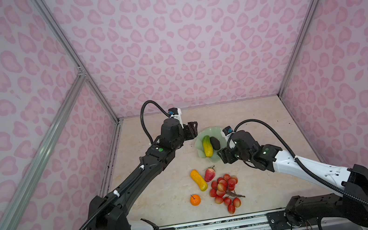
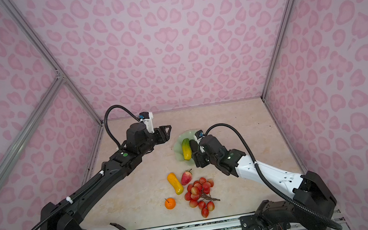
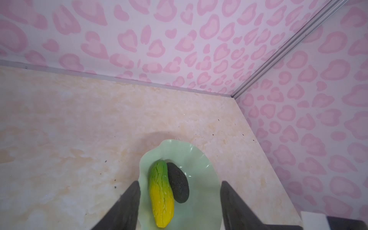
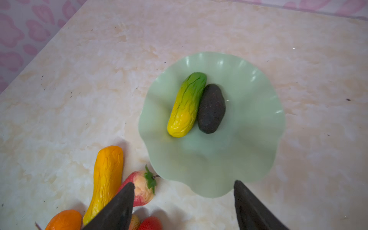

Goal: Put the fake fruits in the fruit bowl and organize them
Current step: 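Withdraw the left gripper while the right gripper grasps the yellow mango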

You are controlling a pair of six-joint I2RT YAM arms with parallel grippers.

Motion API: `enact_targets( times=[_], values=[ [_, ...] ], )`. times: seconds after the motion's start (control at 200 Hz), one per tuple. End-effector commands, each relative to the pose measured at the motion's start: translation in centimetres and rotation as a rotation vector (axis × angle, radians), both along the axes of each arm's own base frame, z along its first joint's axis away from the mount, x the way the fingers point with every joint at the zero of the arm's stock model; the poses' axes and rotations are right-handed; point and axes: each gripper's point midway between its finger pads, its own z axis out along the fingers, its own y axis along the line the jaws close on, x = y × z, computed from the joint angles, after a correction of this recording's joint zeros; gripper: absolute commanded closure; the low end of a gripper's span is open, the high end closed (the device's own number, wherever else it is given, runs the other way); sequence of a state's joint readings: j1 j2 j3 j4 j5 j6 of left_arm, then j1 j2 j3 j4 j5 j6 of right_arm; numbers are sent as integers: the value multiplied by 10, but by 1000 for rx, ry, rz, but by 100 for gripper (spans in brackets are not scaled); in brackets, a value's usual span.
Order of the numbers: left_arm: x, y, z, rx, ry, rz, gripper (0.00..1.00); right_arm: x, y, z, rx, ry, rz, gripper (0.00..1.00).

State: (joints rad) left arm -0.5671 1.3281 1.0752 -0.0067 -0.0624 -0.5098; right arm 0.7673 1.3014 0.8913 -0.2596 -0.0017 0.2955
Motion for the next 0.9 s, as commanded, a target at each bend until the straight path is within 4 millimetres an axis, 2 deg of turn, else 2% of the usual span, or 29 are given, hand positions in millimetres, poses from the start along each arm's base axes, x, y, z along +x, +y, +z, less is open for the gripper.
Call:
enact_targets(
  times=[0.0,0.04,0.155,0.215,0.29,0.375,0.535,0.72,0.78,0.895],
  values=[
    [-12,48,15,71,-98,160,31,-20,31,-13,-1,52,74,23],
    [-22,64,15,79,-116,209,28,-28,46,-21,-4,72,105,23],
    [-53,114,-6,98,-123,368,20,-51,88,-44,-48,114,188,25],
    [-70,134,-17,93,-133,415,17,-58,104,-57,-80,131,209,26],
    [-91,154,-30,93,-143,457,14,-63,121,-70,-114,140,228,28],
    [-110,174,-43,83,-150,509,11,-61,130,-86,-144,164,217,29],
    [-135,196,-55,41,-190,554,7,-49,133,-109,-218,155,192,29],
    [-148,212,-63,11,-220,608,3,-44,145,-128,-256,182,206,33],
    [-150,214,-64,3,-222,616,2,-44,148,-131,-253,189,212,41],
    [-150,211,-63,-2,-219,603,1,-43,152,-126,-221,186,220,63]
  ],
)
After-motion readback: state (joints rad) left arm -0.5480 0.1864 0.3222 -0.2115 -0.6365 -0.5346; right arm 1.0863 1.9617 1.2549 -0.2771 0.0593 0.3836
